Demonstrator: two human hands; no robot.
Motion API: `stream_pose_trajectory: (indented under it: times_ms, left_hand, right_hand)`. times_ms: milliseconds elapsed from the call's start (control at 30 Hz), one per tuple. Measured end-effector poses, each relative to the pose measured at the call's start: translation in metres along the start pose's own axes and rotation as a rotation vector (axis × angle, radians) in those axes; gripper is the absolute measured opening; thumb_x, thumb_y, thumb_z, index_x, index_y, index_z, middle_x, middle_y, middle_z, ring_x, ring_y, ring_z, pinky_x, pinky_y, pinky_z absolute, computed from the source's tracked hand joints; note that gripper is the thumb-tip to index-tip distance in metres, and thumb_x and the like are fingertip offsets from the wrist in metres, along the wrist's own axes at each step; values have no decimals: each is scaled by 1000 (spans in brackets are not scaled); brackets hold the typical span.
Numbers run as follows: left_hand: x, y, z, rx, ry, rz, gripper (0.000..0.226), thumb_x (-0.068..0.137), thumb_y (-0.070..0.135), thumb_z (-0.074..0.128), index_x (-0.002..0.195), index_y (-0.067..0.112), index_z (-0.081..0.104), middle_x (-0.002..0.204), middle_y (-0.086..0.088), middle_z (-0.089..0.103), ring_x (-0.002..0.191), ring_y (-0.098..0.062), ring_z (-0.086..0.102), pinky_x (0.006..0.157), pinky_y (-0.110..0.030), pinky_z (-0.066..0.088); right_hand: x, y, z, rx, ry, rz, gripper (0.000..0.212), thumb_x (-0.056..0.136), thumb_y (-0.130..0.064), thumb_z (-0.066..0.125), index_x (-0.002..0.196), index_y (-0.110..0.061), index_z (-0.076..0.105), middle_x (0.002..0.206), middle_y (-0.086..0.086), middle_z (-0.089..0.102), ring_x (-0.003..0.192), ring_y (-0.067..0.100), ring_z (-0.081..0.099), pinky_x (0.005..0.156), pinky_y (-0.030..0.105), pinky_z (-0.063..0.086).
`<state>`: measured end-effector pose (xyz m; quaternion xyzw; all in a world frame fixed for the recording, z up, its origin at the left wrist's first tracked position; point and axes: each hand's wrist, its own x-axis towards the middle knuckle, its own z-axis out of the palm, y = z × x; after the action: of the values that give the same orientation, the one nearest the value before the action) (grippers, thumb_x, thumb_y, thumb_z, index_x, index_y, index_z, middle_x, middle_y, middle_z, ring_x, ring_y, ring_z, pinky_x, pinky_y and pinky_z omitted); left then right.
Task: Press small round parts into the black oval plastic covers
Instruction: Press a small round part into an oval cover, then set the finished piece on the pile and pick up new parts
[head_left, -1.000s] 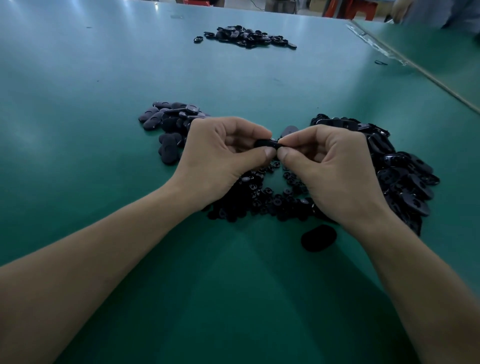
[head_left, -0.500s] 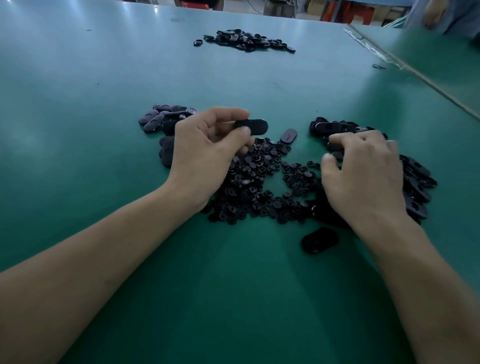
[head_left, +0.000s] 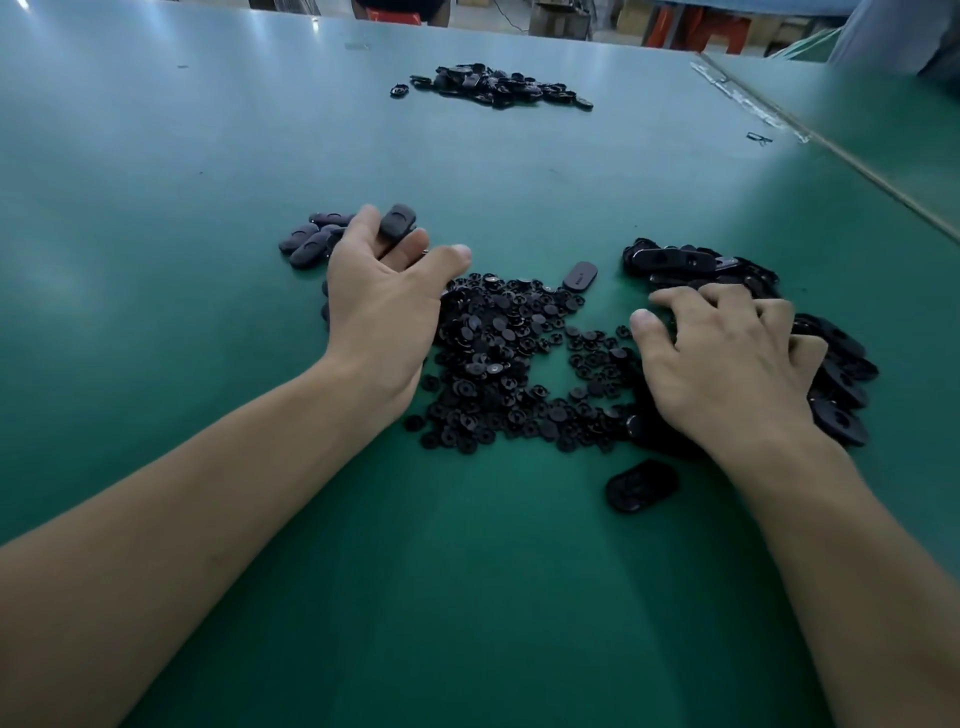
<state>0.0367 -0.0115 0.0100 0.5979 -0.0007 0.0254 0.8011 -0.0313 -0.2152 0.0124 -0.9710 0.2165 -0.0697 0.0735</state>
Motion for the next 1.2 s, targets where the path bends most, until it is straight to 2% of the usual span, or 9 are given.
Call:
stream_pose_trajectory:
  times_ms: [67, 133, 200, 333, 500, 600, 733, 867, 1200]
  left_hand:
    - [-2, 0, 0, 36, -3, 5, 71, 68, 15, 75, 127, -12, 45, 115, -20, 55, 113, -16, 58, 110, -37, 46]
    - [-3, 0, 0, 69, -7, 8, 97, 71, 15, 76, 146, -13, 22, 137, -29, 48, 130, -20, 53, 111, -38, 45]
    - [-4, 0, 1, 97, 0, 25, 105, 73, 15, 77, 155, -2, 14, 142, -19, 48, 131, -14, 52, 110, -36, 45]
    - [-4, -3, 2, 159, 18, 93, 103, 67, 24, 76, 156, 11, 25, 149, -7, 42, 123, -3, 56, 102, -30, 51]
    - [-8, -5, 2, 185, -102, 219, 39, 81, 7, 74, 119, 11, 65, 108, -3, 68, 96, -8, 66, 91, -27, 54]
    - [-12, -6, 4, 168, -193, 252, 15, 80, 5, 73, 93, 14, 72, 82, 3, 73, 76, -17, 69, 82, -35, 59]
    - [-15, -6, 6, 145, -279, 267, 9, 82, 2, 71, 86, 9, 72, 74, 3, 72, 67, -14, 68, 78, -39, 62]
    - [-15, -7, 6, 137, -301, 270, 12, 85, -3, 70, 86, 8, 71, 74, 3, 71, 67, -13, 68, 79, -43, 62]
    - [-14, -7, 4, 170, -328, 261, 11, 86, -2, 70, 86, 9, 72, 74, 2, 71, 67, -15, 69, 77, -40, 63]
  right_hand:
    - [0, 0, 1, 8, 9, 9, 44, 101, -57, 28, 139, -41, 45, 153, 5, 29, 139, 29, 19, 110, 51, 17]
    - [1, -1, 2, -19, -18, 12, 49, 101, -59, 23, 148, -46, 30, 160, 9, 17, 144, 30, 13, 112, 52, 14]
    - [2, -1, 2, -58, -55, 7, 55, 100, -61, 18, 152, -44, 24, 164, 8, 13, 146, 29, 10, 113, 52, 12]
    - [1, -1, 2, -44, -26, -20, 51, 102, -56, 22, 147, -38, 39, 161, 1, 28, 145, 27, 20, 111, 50, 16]
    - [-1, -2, 0, 53, 218, -84, 27, 102, -38, 40, 109, -24, 62, 111, 3, 63, 112, 30, 49, 90, 43, 27]
    - [-1, -3, -1, 62, 188, -45, 36, 102, -40, 41, 134, -27, 51, 132, 9, 50, 127, 32, 37, 100, 47, 26]
    - [0, -1, 2, -7, 20, -15, 50, 104, -45, 30, 152, -30, 35, 156, 4, 35, 143, 28, 23, 110, 49, 17]
    - [-1, -2, 2, 40, 127, -71, 38, 103, -32, 38, 138, -37, 54, 137, 0, 55, 129, 30, 41, 102, 45, 26]
    - [-3, -4, -3, 176, 257, -120, 30, 96, -19, 61, 125, -26, 65, 117, 8, 64, 115, 34, 54, 97, 47, 39]
